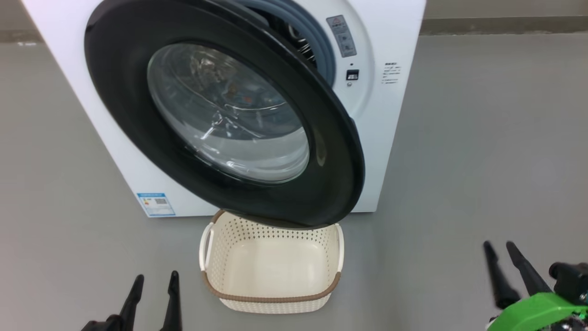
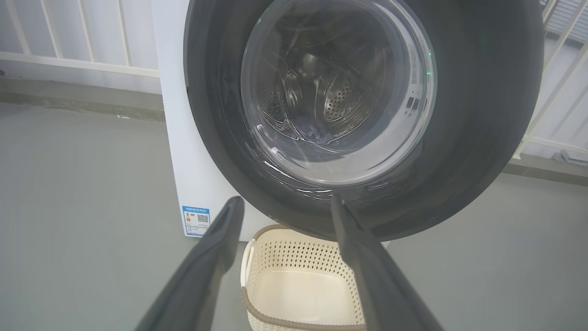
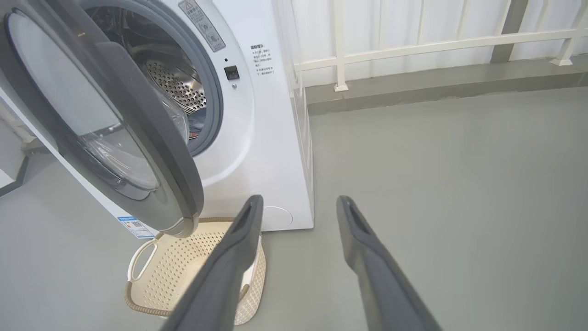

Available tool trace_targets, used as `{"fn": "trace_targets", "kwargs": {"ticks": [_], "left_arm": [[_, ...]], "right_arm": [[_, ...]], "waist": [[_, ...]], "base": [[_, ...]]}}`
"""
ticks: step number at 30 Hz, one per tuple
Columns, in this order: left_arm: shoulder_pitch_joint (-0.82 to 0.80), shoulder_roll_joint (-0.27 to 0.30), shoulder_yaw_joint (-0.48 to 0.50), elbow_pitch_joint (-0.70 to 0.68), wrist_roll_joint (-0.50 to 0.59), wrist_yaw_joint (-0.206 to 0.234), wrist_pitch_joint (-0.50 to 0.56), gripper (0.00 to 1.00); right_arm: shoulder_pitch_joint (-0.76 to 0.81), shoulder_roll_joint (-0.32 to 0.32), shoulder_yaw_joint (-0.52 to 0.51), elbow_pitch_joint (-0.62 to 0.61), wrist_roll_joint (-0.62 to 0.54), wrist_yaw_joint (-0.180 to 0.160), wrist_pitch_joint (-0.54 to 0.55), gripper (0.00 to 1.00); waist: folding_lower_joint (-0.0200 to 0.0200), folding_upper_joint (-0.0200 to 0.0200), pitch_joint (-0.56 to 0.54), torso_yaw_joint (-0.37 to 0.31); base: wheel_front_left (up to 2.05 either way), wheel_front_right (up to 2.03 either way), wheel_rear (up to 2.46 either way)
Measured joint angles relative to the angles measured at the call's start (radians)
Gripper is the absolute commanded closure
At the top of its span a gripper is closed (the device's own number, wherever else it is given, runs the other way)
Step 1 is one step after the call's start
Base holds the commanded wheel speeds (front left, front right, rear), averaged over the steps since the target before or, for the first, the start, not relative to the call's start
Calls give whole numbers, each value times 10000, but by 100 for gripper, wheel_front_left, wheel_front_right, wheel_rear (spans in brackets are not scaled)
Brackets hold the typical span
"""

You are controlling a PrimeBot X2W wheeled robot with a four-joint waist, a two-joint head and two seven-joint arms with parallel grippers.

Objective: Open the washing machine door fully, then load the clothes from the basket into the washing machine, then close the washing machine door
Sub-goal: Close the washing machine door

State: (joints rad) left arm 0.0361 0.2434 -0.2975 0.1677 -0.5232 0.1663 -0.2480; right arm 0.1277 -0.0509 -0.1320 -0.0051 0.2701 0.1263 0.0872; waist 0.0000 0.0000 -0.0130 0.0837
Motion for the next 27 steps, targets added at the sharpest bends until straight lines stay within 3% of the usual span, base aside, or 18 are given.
{"fn": "trace_targets", "kwargs": {"ticks": [10, 21, 27], "left_arm": [[-623, -148, -274, 46, 153, -178, -2, 0], [-1414, -531, -610, 416, 249, -499, -31, 0], [-1679, -788, -702, 533, 322, -617, -31, 0]], "right_arm": [[-1133, -506, 295, -378, 2, 0, 140, 100], [-2940, -1112, 2378, -276, 226, 0, 435, 100], [-3932, -1383, 2932, 211, 403, 0, 435, 100]], "waist": [[0, 0, 311, 672], [1, 0, 672, 1723], [0, 0, 897, 2327]], "base": [[0, 0, 0], [0, 0, 0], [0, 0, 0]]}}
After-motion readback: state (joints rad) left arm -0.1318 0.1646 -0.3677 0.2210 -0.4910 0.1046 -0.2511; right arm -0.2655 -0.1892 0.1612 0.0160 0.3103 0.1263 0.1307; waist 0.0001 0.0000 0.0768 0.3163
